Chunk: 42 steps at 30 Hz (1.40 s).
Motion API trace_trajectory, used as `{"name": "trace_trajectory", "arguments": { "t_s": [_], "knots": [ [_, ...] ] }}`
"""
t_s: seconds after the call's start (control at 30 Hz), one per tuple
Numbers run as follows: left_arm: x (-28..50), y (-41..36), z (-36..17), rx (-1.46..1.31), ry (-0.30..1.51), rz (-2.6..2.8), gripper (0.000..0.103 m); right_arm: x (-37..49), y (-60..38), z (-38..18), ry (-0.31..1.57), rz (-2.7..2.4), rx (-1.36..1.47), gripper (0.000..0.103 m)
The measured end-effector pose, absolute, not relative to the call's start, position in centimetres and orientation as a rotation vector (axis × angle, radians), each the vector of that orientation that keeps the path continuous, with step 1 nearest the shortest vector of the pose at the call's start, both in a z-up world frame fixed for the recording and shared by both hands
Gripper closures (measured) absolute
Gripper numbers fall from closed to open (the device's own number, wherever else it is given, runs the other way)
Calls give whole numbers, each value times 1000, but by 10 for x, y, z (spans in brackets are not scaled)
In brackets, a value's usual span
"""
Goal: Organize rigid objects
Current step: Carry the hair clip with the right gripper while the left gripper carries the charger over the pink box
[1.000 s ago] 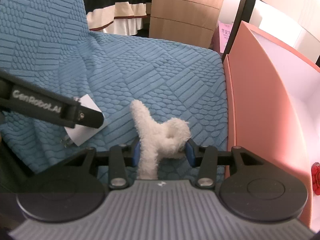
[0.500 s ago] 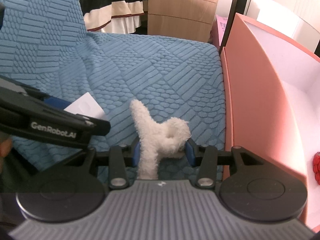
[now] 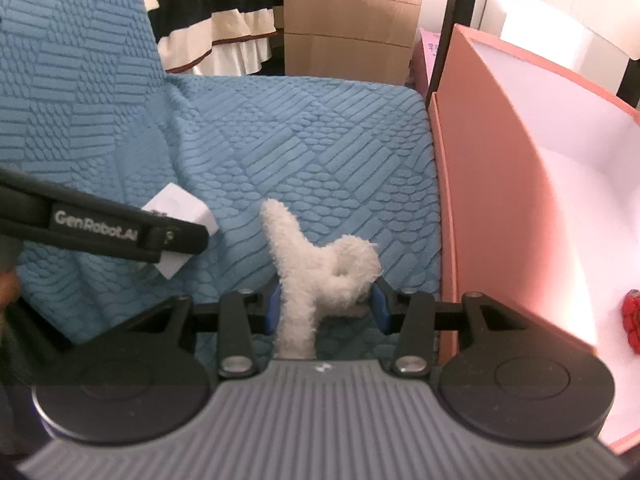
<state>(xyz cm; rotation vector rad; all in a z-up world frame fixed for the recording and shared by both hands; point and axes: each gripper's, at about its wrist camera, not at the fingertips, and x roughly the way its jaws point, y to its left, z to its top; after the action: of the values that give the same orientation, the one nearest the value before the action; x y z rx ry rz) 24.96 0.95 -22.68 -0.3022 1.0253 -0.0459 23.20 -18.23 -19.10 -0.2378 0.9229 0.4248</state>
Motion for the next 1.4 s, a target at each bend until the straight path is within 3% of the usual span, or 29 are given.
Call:
{"name": "trace_trajectory", "arguments": {
  "t_s": [0.67,1.4],
  "knots": [
    [220,27,-150,-498,896,20,43,229,-198,-103,877,463,-112,57],
    [230,-12,-40,-540,727,-13,43,247,-250,3,673,406,-21,56]
  ]
}}
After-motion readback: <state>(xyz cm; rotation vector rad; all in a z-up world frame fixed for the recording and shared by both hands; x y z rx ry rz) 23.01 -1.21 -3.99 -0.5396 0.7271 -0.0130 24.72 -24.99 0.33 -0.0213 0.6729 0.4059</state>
